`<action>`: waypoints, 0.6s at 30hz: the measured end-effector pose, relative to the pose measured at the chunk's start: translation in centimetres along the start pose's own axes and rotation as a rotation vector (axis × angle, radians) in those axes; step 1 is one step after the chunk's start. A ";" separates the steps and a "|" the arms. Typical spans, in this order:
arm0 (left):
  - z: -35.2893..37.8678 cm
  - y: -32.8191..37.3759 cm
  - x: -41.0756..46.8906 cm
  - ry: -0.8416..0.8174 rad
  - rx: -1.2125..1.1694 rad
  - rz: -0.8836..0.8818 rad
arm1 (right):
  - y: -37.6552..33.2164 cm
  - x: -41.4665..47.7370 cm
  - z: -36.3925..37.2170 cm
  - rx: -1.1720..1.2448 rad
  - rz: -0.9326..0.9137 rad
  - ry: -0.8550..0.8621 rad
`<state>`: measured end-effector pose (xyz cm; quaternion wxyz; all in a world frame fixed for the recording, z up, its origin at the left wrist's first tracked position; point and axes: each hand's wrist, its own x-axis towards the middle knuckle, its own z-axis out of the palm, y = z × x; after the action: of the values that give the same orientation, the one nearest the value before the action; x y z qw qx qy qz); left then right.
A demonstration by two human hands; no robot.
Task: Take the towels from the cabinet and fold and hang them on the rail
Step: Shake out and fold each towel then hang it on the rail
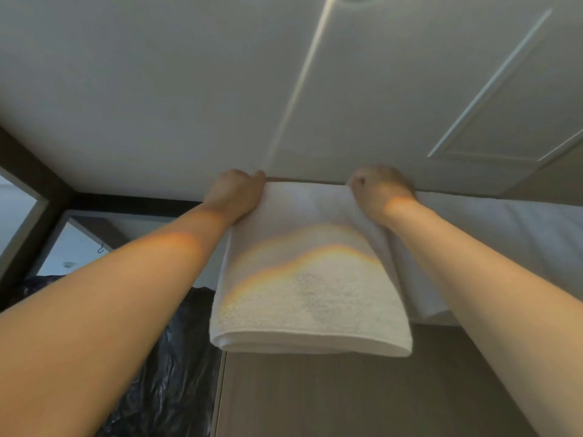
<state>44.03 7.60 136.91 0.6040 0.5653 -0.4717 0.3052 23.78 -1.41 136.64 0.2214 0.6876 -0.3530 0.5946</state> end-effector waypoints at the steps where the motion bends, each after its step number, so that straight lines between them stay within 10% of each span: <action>1: 0.1 -0.2 -0.2 -0.030 -0.003 -0.018 | 0.1 -0.1 0.3 0.014 -0.026 -0.062; 12: -1.5 -2.4 -4.1 -0.090 -0.190 -0.058 | 0.5 -1.9 0.5 0.072 -0.091 -0.091; 18: -2.0 -2.3 -5.8 -0.071 -0.333 -0.080 | 1.1 -6.7 0.6 0.360 -0.044 0.408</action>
<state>44.41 10.08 130.91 0.6838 0.4862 -0.5140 0.1785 23.06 -1.04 129.88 0.1750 0.5892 -0.1747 0.7692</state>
